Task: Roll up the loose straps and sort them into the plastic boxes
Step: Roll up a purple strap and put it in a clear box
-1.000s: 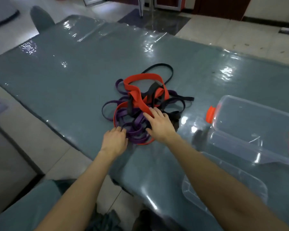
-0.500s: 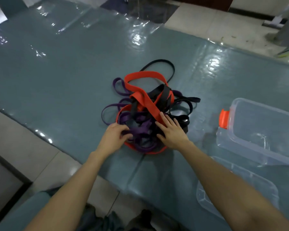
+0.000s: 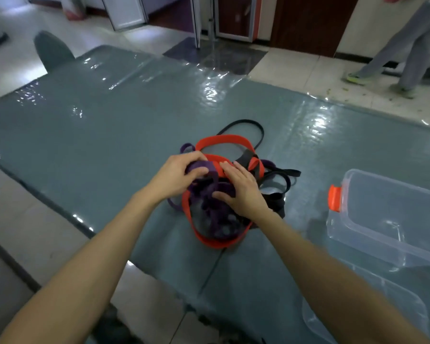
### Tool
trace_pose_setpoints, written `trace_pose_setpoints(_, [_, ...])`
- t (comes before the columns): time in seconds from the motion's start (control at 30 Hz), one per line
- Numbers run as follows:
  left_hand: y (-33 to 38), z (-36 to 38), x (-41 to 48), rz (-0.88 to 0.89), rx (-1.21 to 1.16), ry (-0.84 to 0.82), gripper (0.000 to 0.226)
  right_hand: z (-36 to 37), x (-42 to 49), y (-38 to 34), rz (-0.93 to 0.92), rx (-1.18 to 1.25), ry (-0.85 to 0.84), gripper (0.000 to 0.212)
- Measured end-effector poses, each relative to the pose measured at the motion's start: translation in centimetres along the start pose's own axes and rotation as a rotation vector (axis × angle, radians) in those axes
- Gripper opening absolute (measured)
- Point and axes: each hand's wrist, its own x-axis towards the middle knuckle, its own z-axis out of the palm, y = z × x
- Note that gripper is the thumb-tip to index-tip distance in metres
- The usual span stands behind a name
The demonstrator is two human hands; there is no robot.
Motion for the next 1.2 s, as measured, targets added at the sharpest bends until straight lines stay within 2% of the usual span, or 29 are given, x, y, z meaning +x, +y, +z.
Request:
trace_pose_setpoints(0.07, [2.5,-2.6,2.1,0.089,0.001,0.034,0.008,-2.6,1.9,-2.3,0.011,0.229,-0.082,0.046])
trace_pose_setpoints(0.13, [4.7,-5.6,4.6,0.164,0.01,0.11,0.012,-6.5,4.2,-3.8,0.024,0.36,-0.06,0.021])
trace_pose_setpoints(0.23, [7.9,-10.8,7.9,0.253,0.0,0.378,0.02,-15.2,7.6,-5.9,-0.045,0.379,0.06,0.015])
trace_pose_setpoints(0.3, [9.6,-13.2,9.7,0.284,0.031,0.473,0.023,-20.4,9.0,-7.3,-0.085,0.317,0.093,0.014])
trace_pose_setpoints(0.4, [10.5,-13.7,11.2,0.218,0.089,0.404,0.022,-24.1,9.2,-7.7,-0.062,0.221,0.074,0.011])
trace_pose_setpoints(0.53, [10.8,-11.5,11.4,0.08,0.121,0.33,0.024,-28.4,8.1,-7.6,-0.061,0.252,0.129,0.013])
trace_pose_setpoints(0.63, [11.7,-8.1,10.3,-0.019,0.114,0.146,0.044,-31.4,6.2,-8.5,-0.101,0.252,0.241,0.019])
trace_pose_setpoints(0.7, [12.5,-6.0,9.4,-0.054,0.09,0.068,0.058,-33.6,4.8,-9.3,-0.148,0.14,0.257,0.02])
trace_pose_setpoints(0.83, [15.0,-3.5,8.2,-0.066,0.008,0.129,0.063,-38.8,2.3,-10.6,-0.203,0.238,0.434,0.02])
trace_pose_setpoints(0.93, [17.1,-1.9,7.3,-0.067,0.0,0.201,0.046,-39.9,-0.4,-11.0,-0.215,-0.044,0.182,0.025])
trace_pose_setpoints(0.97, [17.7,-1.3,7.0,-0.064,-0.006,0.212,0.038,-40.0,-1.1,-11.0,-0.226,-0.041,0.185,0.026])
trace_pose_setpoints(1.03, [18.5,0.1,6.1,-0.057,-0.066,0.243,0.035,-40.5,-2.1,-11.1,-0.245,0.078,0.325,0.026])
trace_pose_setpoints(1.07, [18.7,0.7,5.4,-0.065,-0.111,0.27,0.041,-40.5,-2.8,-11.3,-0.257,0.078,0.338,0.024])
trace_pose_setpoints(1.13, [19.3,1.8,4.0,-0.103,-0.169,0.274,0.057,-40.0,-4.3,-11.7,-0.286,-0.019,0.21,0.024])
trace_pose_setpoints(1.2, [20.0,2.9,2.9,-0.147,-0.211,0.211,0.085,-39.5,-5.5,-12.6,-0.293,0.066,0.175,0.027])
